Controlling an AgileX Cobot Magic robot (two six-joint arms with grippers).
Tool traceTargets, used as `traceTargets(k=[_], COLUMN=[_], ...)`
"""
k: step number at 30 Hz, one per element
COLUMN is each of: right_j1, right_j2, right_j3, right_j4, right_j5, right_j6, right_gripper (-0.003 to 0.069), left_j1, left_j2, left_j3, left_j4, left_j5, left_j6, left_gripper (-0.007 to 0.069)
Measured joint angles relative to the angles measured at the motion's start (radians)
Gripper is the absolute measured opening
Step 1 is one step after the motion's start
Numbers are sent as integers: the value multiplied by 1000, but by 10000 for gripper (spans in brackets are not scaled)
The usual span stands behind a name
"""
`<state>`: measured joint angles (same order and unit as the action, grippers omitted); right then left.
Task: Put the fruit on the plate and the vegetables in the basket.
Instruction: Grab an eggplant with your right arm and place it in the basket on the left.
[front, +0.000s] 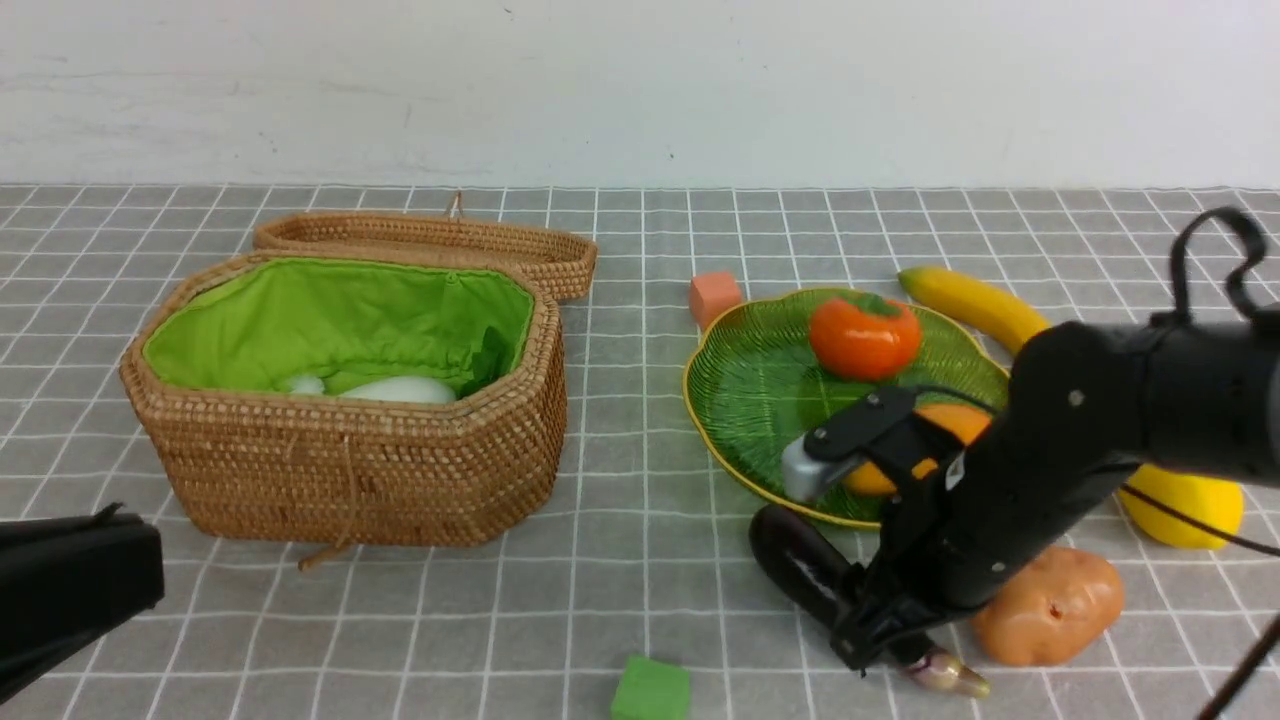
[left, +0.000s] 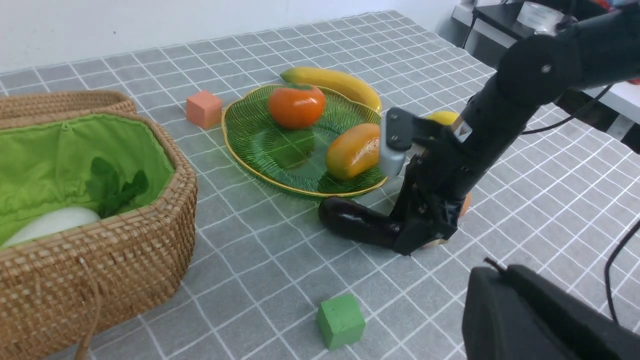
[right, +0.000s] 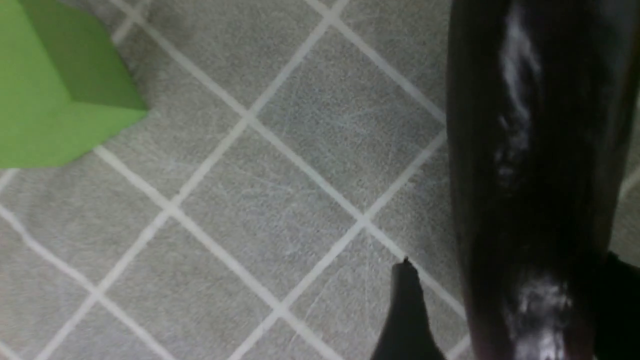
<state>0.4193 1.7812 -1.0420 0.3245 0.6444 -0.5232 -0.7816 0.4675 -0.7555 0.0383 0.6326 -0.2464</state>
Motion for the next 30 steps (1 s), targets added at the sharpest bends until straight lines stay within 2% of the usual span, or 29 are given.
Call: traceTargets(k=[3,6,7,12,16,22,24,25,26,30], right_j1=[0,0,0,6,82,168,196,198,212,245], right_j2=[24,34,35,26,-68,-136,-112,-108,-67,100], right_j3=[0,-3,-3,-8,-74,-290,-451,-451,-563,-839], right_j4=[0,0,4,33,73,107,110,111,125,207], right_j5=[-8,-19,-19,25,136,187,165,165,132,63], right_j6=[-22,-48,-48,-50,-50,-50,-71,-74,-92,-152], right_gripper=[435,334,323,324,324,324,324,324,324,324], left_j1=[0,0,0,0,0,0,0,0,0,0], left_j2=[0,0,0,0,0,0,0,0,0,0], left_j3=[0,0,0,0,0,0,0,0,0,0], left_j4=[-1,-2,-2,5,8,38,141,152,265,484], left_j5=[-1,-1,-1,-1,32,75,107,110,136,171], left_j6=[0,0,0,0,0,-10,-93,-93,-204,-453], left_gripper=[-13,-13,-13,-13,-13,-13,-13,-13,-11,-8])
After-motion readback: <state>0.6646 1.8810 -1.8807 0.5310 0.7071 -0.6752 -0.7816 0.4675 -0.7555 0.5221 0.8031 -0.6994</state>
